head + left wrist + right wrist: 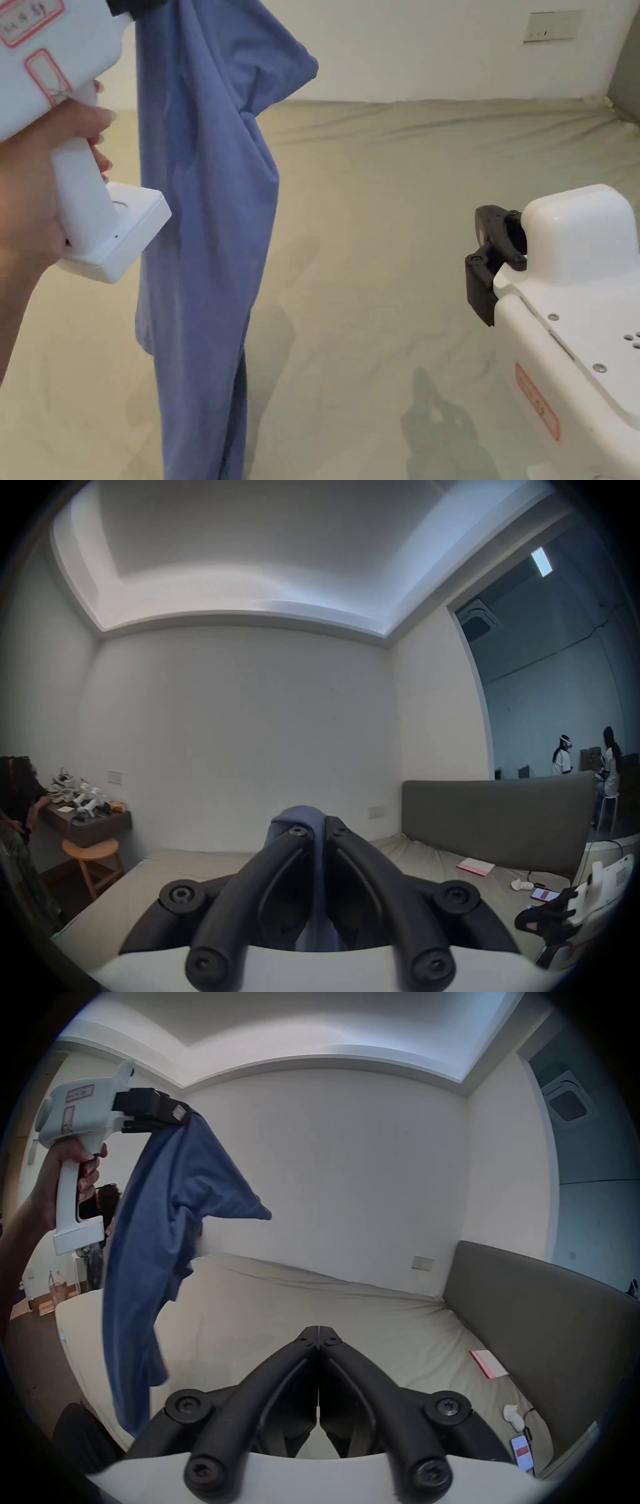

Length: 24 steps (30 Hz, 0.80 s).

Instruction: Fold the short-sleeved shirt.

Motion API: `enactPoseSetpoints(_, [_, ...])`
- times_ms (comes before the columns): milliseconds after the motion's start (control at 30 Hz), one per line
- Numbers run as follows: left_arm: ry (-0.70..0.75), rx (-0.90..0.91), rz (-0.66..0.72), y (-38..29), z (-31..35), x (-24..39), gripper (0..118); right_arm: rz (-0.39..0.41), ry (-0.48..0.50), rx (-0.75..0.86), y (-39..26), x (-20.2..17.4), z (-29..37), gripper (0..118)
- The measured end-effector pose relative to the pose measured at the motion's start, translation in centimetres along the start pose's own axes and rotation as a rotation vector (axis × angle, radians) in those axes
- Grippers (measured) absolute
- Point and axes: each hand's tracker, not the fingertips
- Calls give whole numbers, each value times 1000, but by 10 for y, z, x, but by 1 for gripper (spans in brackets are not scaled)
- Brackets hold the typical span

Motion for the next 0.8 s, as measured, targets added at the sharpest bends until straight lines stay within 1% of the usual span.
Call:
enactPoseSetpoints(67, [-26,-57,-3,-23,-25,18,3,7,-34,-10,-6,10,2,1])
enactPoseSetpoints(200, [-100,-226,5,-100,-77,53,3,4,-82,-52,-23,29,-2,1])
enactPoseSetpoints(367, [-160,-566,-44,-238,-124,98,3,-17,-115,-127,-51,46,-17,1])
enactPoseSetpoints(500, [-204,-865,-31,-353,-132,118,3,-25,-121,-179,-71,55,-28,1])
enactPoseSetpoints(600, [-177,-1026,-34,-410,-121,124,4,-23,-125,-213,-81,60,-34,1])
enactPoseSetpoints(633, [-173,-1044,-34,-419,-115,123,5,-21,-125,-221,-83,61,-36,1])
enactPoseSetpoints(667, [-160,-1036,-32,-427,-110,121,22,-20,-125,-227,-84,62,-38,1])
enactPoseSetpoints(700, [-150,-1035,-26,-430,-106,117,45,-19,-125,-232,-85,62,-39,1])
enactPoseSetpoints(733, [-148,-1028,-19,-429,-104,113,76,-18,-124,-234,-85,62,-40,1])
enactPoseSetpoints(767, [-163,-1014,24,-424,-99,109,94,-16,-123,-235,-85,62,-41,1])
enactPoseSetpoints(800, [-167,-996,45,-416,-97,106,107,-13,-122,-235,-83,61,-41,1])
